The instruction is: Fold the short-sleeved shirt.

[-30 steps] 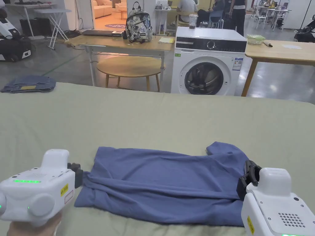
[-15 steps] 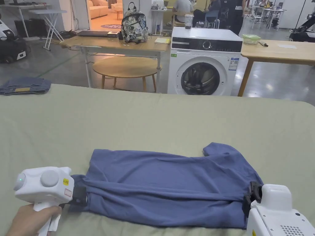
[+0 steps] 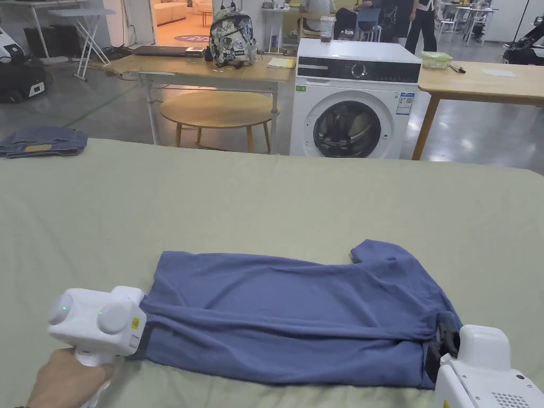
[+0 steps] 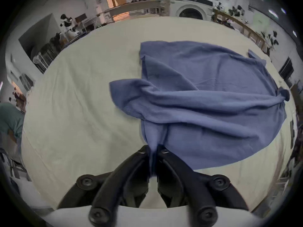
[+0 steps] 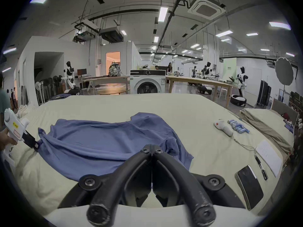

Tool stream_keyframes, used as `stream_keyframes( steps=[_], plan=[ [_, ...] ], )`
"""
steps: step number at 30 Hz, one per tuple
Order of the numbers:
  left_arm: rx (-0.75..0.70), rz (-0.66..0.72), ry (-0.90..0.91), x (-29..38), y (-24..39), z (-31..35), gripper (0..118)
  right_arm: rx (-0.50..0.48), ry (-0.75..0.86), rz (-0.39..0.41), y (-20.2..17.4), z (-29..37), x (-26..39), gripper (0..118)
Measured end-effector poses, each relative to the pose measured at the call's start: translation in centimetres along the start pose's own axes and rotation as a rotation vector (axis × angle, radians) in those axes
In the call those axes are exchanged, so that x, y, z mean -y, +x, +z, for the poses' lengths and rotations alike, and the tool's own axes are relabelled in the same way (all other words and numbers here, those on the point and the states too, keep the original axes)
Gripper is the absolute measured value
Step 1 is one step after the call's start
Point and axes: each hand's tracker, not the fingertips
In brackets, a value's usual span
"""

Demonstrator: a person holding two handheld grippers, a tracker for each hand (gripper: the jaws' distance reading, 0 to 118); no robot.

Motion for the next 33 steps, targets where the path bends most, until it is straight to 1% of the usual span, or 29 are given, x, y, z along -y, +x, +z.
stream_keyframes(
  steps=[2, 6, 9, 12, 13, 14, 15, 16, 17, 18, 20, 22, 23, 24, 26, 29, 31, 33],
  plan=[
    [0.034, 0.054, 0.023, 0.3, -1.3, 1.0, 1, 0.005, -0.007, 0.000, 0.5, 0.0, 0.0, 0],
    [0.079, 0.084, 0.079, 1.3, -2.7, 2.8, 1, 0.011, -0.029, 0.009, 1.8, -0.3, -0.2, 0],
    [0.091, 0.089, 0.105, 2.0, -2.6, 3.3, 1, 0.018, -0.094, 0.034, 3.0, -1.5, -0.4, 0],
    [0.106, 0.098, 0.138, 2.7, -2.4, 3.7, 1, 0.030, -0.218, 0.043, 4.6, -3.5, -0.5, 1],
    [0.111, 0.104, 0.143, 2.9, -2.5, 3.9, 1, 0.033, -0.268, 0.046, 5.2, -4.3, -0.5, 9],
    [0.113, 0.107, 0.145, 3.0, -2.5, 3.9, 1, 0.029, -0.308, 0.041, 5.5, -4.6, -0.6, 22],
    [0.114, 0.107, 0.148, 3.1, -2.5, 4.0, 1, 0.021, -0.359, 0.048, 5.9, -5.2, -0.6, 37],
    [0.114, 0.107, 0.149, 3.1, -2.7, 3.4, 1, -0.001, -0.406, 0.039, 6.4, -6.1, -0.5, 61],
    [0.115, 0.105, 0.148, 3.1, -2.8, 3.2, 1, -0.012, -0.446, 0.042, 6.8, -7.1, -0.2, 72],
    [0.114, 0.106, 0.146, 3.2, -2.8, 3.1, 1, -0.025, -0.487, 0.049, 7.9, -8.8, 0.1, 73],
    [0.111, 0.105, 0.149, 3.6, -2.5, 2.9, 1, -0.029, -0.533, 0.082, 8.3, -10.7, 1.0, 73],
    [0.112, 0.111, 0.142, 3.7, -2.4, 2.6, 1, -0.059, -0.606, 0.081, 8.5, -12.0, 2.0, 73],
    [0.110, 0.113, 0.144, 3.8, -2.4, 2.5, 1, -0.051, -0.634, 0.076, 8.4, -12.5, 2.4, 68],
    [0.108, 0.114, 0.144, 4.0, -2.2, 2.5, 1, -0.043, -0.633, 0.074, 8.3, -12.7, 2.6, 58],
    [0.109, 0.120, 0.142, 4.1, -2.1, 2.4, 1, -0.048, -0.590, 0.071, 7.8, -11.8, 2.4, 6],
    [0.107, 0.124, 0.149, 4.1, -2.1, 2.5, 1, -0.059, -0.572, 0.073, 7.4, -11.5, 2.4, 5],
    [0.110, 0.126, 0.164, 3.9, -2.2, 3.0, 1, -0.052, -0.561, 0.071, 7.9, -11.5, 2.4, 4],
    [0.120, 0.131, 0.175, 3.8, -2.3, 3.6, 1, -0.055, -0.529, 0.043, 8.3, -10.6, 1.6, 4]
  ],
)
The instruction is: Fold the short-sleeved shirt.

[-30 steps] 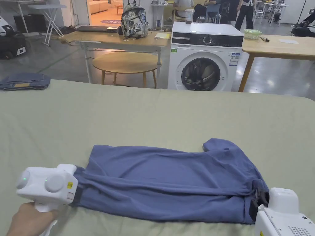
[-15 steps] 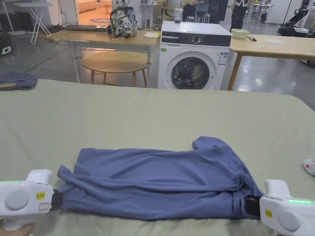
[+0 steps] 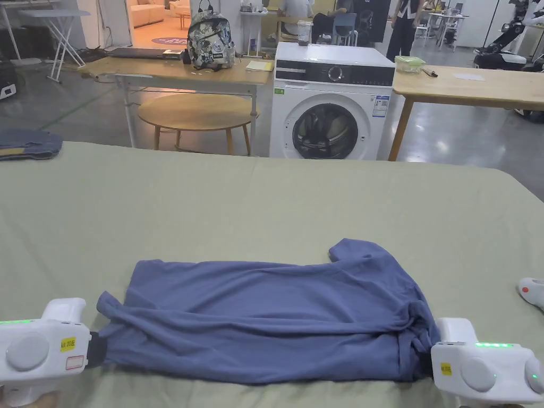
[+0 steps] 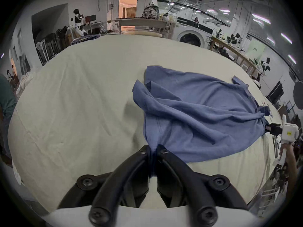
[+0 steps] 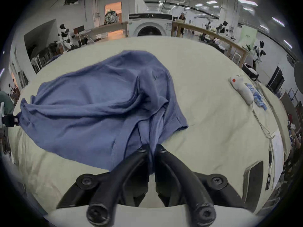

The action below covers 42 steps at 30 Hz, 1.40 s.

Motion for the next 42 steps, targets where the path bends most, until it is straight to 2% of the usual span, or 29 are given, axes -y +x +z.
stream_keyframes(
  steps=[10, 18, 27, 36, 38, 39, 40, 41, 42],
  plan=[
    [0.030, -0.033, 0.087, -1.0, 0.1, 4.5, 1, 0.005, 0.118, 0.038, -0.2, 7.6, -1.6, 4],
    [0.015, -0.027, 0.069, 4.5, -2.3, 6.9, 0, 0.013, 0.047, 0.064, -0.2, 11.4, 4.3, 4],
    [-0.039, -0.037, -0.037, 11.5, -3.3, 4.4, 0, 0.055, -0.096, 0.066, -1.1, 8.5, 12.2, 4],
    [-0.056, -0.038, -0.063, 11.6, -3.4, 3.1, 0, 0.089, -0.093, 0.090, -1.6, 7.5, 12.3, 7],
    [-0.042, -0.013, -0.062, 11.3, -3.4, 3.6, 0, 0.110, -0.086, 0.088, -2.0, 8.5, 11.7, 25],
    [-0.035, 0.008, -0.054, 11.2, -3.6, 3.9, 1, 0.133, -0.079, 0.088, -2.2, 8.9, 11.4, 41],
    [-0.030, 0.023, -0.039, 11.0, -3.5, 4.3, 5, 0.154, -0.055, 0.080, -2.3, 9.4, 11.0, 63],
    [-0.027, 0.029, -0.023, 10.8, -3.4, 4.7, 11, 0.158, -0.023, 0.066, -2.4, 9.7, 10.6, 70],
    [-0.033, 0.028, 0.002, 10.4, -3.1, 5.1, 16, 0.145, 0.015, 0.047, -2.5, 10.3, 10.1, 71]
  ],
)
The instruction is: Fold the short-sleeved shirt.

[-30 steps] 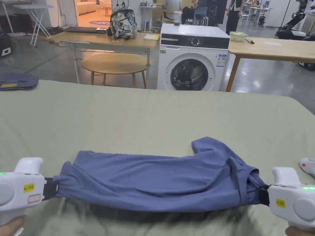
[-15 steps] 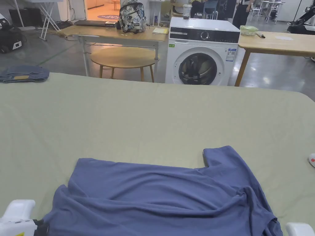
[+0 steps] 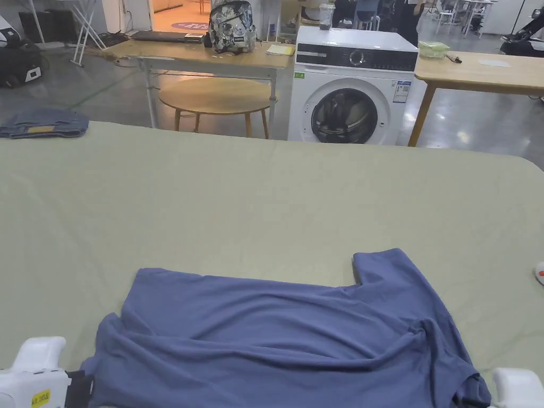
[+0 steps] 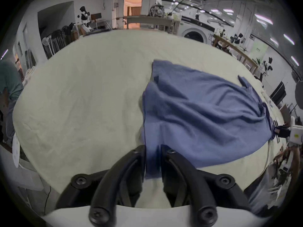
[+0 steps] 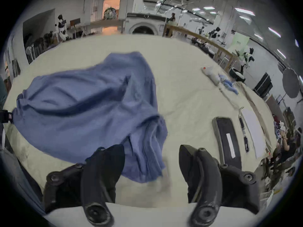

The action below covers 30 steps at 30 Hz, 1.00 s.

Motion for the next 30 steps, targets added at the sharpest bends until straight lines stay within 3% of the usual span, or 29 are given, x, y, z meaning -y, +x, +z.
stream_keyframes(
  steps=[2, 3, 11, 12, 14, 15, 18, 19, 20, 25, 30],
  plan=[
    [-0.002, -0.007, 0.067, -0.8, 0.5, 0.9, 33, -0.028, 0.072, -0.024, -0.4, 1.1, -1.2, 71],
    [0.007, -0.004, 0.104, -1.3, 0.8, 1.2, 35, -0.040, 0.110, -0.031, -0.5, 1.5, -1.8, 71],
    [-0.046, -0.074, 0.494, -4.9, 5.8, 4.6, 36, -0.076, 0.503, -0.102, -5.7, 4.2, -5.1, 69],
    [-0.070, -0.090, 0.534, -5.2, 6.5, 4.9, 36, -0.081, 0.547, -0.112, -6.3, 4.6, -5.4, 63],
    [-0.112, -0.120, 0.619, -5.5, 7.3, 4.9, 35, -0.098, 0.635, -0.120, -7.6, 5.3, -5.8, 38],
    [-0.126, -0.127, 0.659, -5.7, 7.9, 5.2, 33, -0.103, 0.670, -0.118, -8.3, 5.7, -6.2, 27],
    [-0.159, -0.173, 0.739, -5.9, 9.5, 5.7, 4, -0.107, 0.715, -0.105, -10.2, 6.3, -7.0, 16],
    [-0.177, -0.192, 0.760, -6.0, 10.0, 5.8, 2, -0.125, 0.733, -0.106, -10.5, 6.4, -7.4, 4],
    [-0.204, -0.210, 0.766, -6.1, 10.4, 5.7, 0, -0.139, 0.740, -0.102, -11.0, 6.4, -7.7, 0],
    [-0.155, -0.196, 0.731, -7.0, 10.1, 4.5, 0, -0.136, 0.774, -0.063, -12.6, 6.4, -8.6, 0],
    [-0.119, -0.117, 0.620, -9.3, 7.8, 1.7, 0, -0.151, 0.742, -0.072, -12.9, 5.6, -9.5, 0]
  ],
)
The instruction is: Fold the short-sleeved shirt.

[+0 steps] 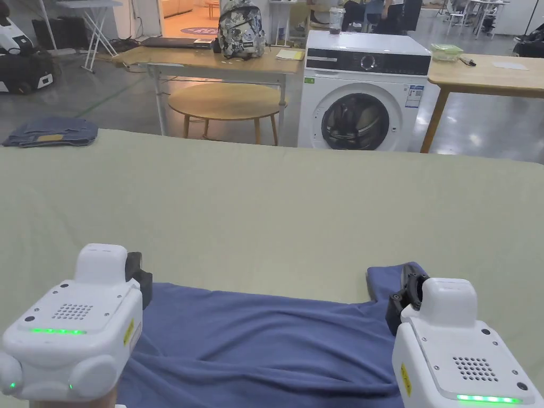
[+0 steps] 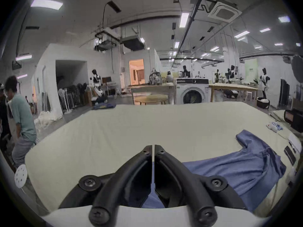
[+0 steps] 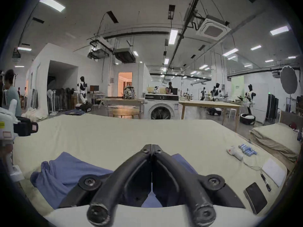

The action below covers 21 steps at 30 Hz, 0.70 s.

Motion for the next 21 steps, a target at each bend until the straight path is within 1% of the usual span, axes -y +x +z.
stream_keyframes(
  steps=[2, 6, 10, 13, 14, 15, 16, 17, 18, 19, 20, 21],
  plan=[
    [0.019, 0.025, -0.049, -0.1, -1.3, -2.3, 0, -0.001, -0.019, -0.009, 0.2, -0.5, 0.1, 0],
    [0.076, 0.072, -0.226, -0.6, -3.2, -7.7, 0, 0.004, -0.064, -0.018, 0.9, -1.9, 0.7, 0],
    [0.133, 0.136, -0.447, -1.0, -4.8, -13.7, 0, 0.014, -0.125, -0.012, 1.7, -3.3, 1.8, 0],
    [0.155, 0.179, -0.577, -1.2, -4.9, -16.9, 0, 0.029, -0.165, -0.009, 2.4, -3.9, 2.7, 0],
    [0.171, 0.193, -0.630, -1.1, -4.9, -18.0, 2, 0.034, -0.180, -0.009, 2.7, -4.1, 2.9, 0],
    [0.191, 0.203, -0.682, -1.0, -4.9, -19.1, 12, 0.038, -0.192, -0.011, 3.0, -4.3, 3.2, 0],
    [0.211, 0.211, -0.725, -0.7, -4.9, -19.9, 34, 0.043, -0.205, -0.013, 3.3, -4.5, 3.5, 0],
    [0.219, 0.211, -0.769, -0.4, -4.8, -20.7, 53, 0.048, -0.215, -0.013, 3.6, -4.4, 3.7, 0],
    [0.223, 0.205, -0.800, -0.1, -4.6, -21.3, 68, 0.054, -0.224, -0.011, 3.8, -4.5, 3.9, 0],
    [0.212, 0.193, -0.831, 0.3, -4.4, -21.9, 71, 0.060, -0.234, -0.008, 4.1, -4.6, 4.2, 0],
    [0.190, 0.179, -0.858, 0.6, -4.1, -22.2, 71, 0.063, -0.241, -0.008, 4.3, -4.7, 4.4, 0],
    [0.174, 0.164, -0.883, 0.4, -4.7, -21.0, 71, 0.067, -0.248, -0.007, 4.5, -4.6, 4.5, 0]
  ],
)
